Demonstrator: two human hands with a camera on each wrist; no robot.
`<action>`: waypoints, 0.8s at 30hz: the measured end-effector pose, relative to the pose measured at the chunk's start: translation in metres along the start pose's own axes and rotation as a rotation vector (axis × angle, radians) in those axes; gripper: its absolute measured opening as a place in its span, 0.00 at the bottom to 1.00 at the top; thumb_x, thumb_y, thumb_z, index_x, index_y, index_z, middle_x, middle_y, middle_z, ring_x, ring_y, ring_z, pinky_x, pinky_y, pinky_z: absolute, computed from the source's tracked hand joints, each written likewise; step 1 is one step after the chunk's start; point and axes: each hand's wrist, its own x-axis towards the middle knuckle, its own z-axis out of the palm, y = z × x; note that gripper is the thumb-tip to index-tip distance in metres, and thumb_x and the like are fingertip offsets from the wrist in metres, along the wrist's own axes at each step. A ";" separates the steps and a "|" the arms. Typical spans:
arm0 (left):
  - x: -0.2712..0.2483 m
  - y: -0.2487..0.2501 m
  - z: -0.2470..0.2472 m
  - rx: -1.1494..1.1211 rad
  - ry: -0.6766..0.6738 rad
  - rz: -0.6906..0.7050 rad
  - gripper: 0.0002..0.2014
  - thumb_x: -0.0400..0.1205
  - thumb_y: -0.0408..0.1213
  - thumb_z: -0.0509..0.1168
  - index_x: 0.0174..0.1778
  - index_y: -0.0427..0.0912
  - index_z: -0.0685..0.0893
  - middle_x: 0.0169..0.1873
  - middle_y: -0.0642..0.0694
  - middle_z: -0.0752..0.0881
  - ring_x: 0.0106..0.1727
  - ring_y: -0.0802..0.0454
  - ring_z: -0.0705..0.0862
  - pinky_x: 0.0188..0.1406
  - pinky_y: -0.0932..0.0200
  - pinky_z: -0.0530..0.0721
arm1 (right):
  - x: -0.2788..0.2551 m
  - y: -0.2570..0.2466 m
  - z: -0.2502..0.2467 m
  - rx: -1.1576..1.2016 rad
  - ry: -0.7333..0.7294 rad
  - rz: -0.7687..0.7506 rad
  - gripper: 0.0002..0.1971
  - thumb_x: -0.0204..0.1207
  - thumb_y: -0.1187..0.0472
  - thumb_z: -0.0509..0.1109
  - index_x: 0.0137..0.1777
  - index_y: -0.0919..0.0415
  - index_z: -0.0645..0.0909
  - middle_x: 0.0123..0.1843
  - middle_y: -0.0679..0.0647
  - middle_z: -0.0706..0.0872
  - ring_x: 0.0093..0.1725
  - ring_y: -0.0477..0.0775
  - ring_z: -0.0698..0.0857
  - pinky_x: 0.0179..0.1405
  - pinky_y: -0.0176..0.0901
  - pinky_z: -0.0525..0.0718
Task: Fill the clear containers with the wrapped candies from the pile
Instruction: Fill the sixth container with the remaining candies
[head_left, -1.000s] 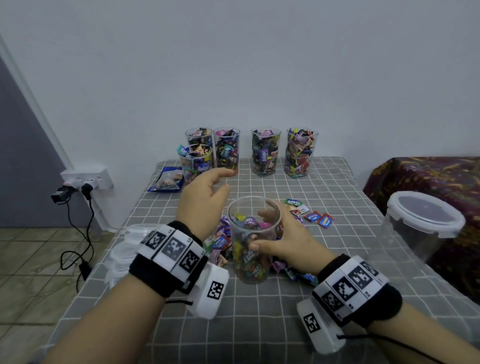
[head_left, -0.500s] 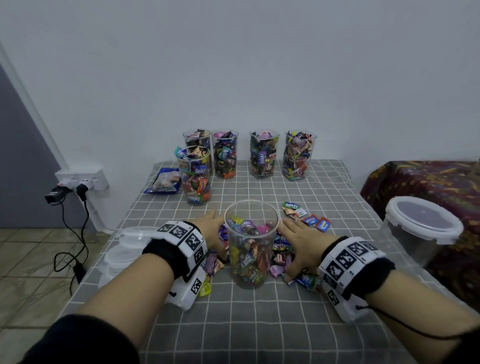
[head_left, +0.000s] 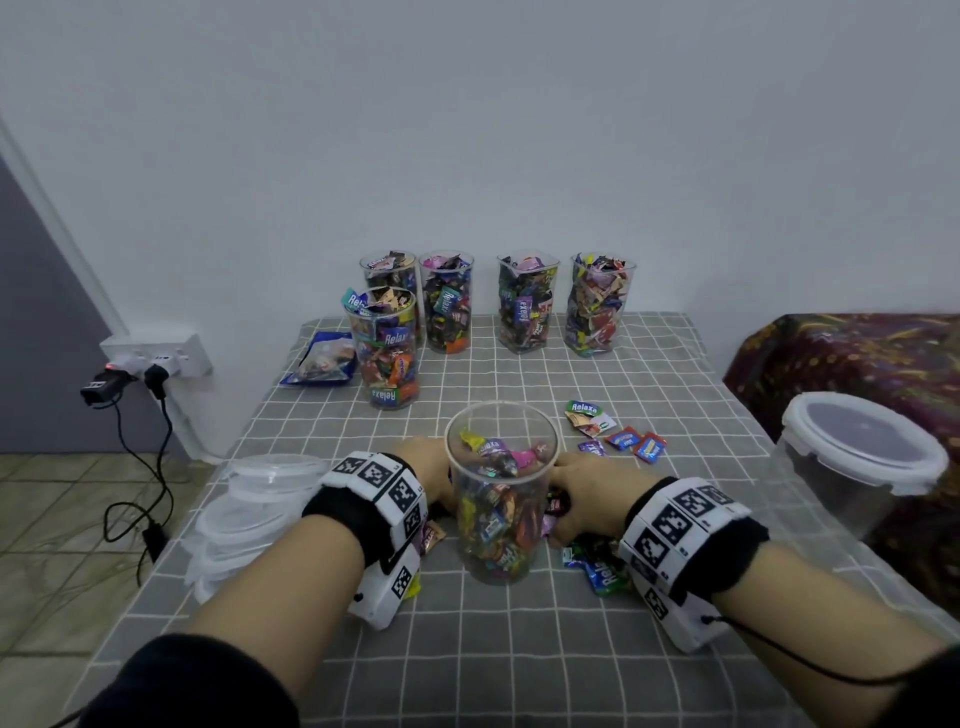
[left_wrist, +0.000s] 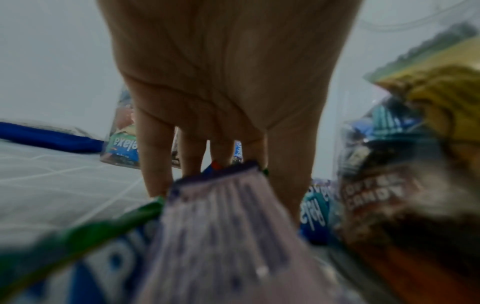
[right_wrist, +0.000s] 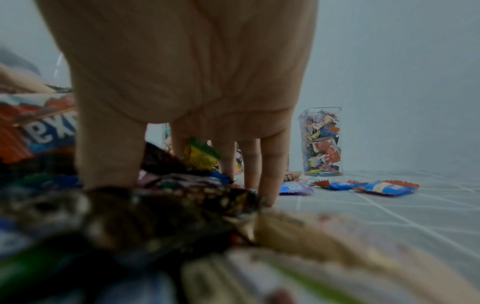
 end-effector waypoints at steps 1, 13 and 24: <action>-0.002 0.001 -0.001 0.005 0.015 0.008 0.23 0.71 0.43 0.74 0.63 0.42 0.84 0.60 0.45 0.84 0.63 0.44 0.82 0.64 0.49 0.80 | 0.000 -0.001 0.000 0.027 0.021 -0.002 0.35 0.71 0.49 0.74 0.77 0.43 0.66 0.76 0.51 0.69 0.72 0.56 0.72 0.67 0.51 0.76; -0.017 0.005 -0.004 0.015 0.171 0.056 0.13 0.80 0.42 0.64 0.56 0.43 0.86 0.52 0.40 0.87 0.53 0.41 0.84 0.57 0.47 0.83 | -0.012 -0.010 -0.010 0.030 0.200 0.002 0.15 0.82 0.57 0.61 0.67 0.56 0.79 0.64 0.56 0.82 0.63 0.55 0.79 0.56 0.42 0.75; -0.033 0.011 -0.009 0.029 0.274 0.049 0.15 0.82 0.39 0.59 0.60 0.42 0.85 0.55 0.39 0.86 0.56 0.41 0.83 0.58 0.49 0.81 | -0.010 0.001 -0.004 0.175 0.363 0.015 0.12 0.82 0.57 0.62 0.57 0.60 0.83 0.54 0.56 0.86 0.56 0.56 0.82 0.51 0.44 0.77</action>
